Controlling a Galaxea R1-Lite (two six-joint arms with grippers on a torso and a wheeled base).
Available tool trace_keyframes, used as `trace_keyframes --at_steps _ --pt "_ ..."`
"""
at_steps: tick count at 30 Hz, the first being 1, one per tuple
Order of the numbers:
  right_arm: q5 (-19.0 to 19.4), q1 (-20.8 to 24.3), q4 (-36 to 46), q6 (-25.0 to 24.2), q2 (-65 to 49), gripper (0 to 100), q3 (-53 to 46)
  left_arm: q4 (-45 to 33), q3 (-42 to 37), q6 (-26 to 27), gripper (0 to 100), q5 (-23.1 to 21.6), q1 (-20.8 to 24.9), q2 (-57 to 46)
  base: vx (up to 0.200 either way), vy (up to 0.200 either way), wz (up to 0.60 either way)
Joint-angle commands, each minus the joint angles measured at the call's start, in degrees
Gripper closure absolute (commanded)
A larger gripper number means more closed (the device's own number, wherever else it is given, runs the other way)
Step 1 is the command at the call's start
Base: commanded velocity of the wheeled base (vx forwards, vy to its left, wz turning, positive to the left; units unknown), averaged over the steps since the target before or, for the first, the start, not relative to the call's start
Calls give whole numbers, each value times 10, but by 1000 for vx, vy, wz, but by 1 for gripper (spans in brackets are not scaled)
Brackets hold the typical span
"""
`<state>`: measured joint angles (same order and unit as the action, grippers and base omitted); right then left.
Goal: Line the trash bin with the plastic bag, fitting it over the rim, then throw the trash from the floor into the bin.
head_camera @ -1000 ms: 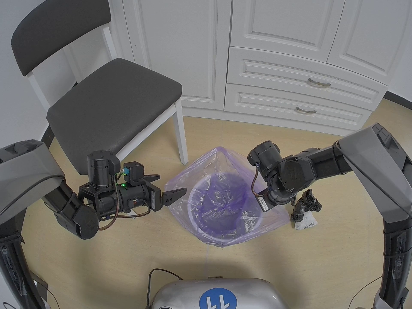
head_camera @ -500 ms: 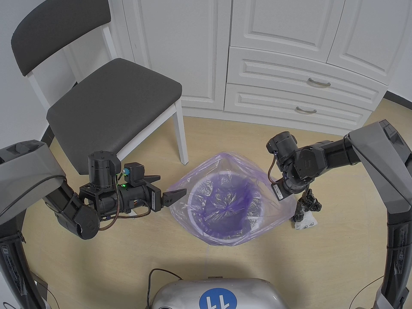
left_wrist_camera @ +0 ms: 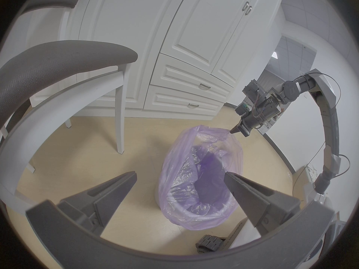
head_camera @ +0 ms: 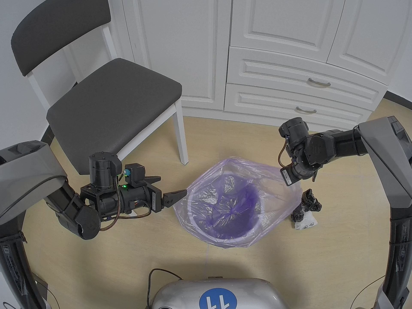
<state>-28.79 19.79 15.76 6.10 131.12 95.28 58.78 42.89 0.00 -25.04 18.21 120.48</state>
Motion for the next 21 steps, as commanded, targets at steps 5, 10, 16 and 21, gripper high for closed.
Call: trace_keyframes --at_steps 5,10,16,21 --pt "8 26 -2 -12 -27 0 -19 0 0 0 0 0 1 5 0 0 0" --pt "40 63 7 -17 -123 0 -105 0 0 0 0 0 4 12 0 0 0" --pt "81 90 -35 18 -251 0 -256 0 0 0 0 21 33 20 0 0 0" --pt "85 100 -266 23 -281 0 -415 -1 14 -1 0 109 62 20 0 0 0"
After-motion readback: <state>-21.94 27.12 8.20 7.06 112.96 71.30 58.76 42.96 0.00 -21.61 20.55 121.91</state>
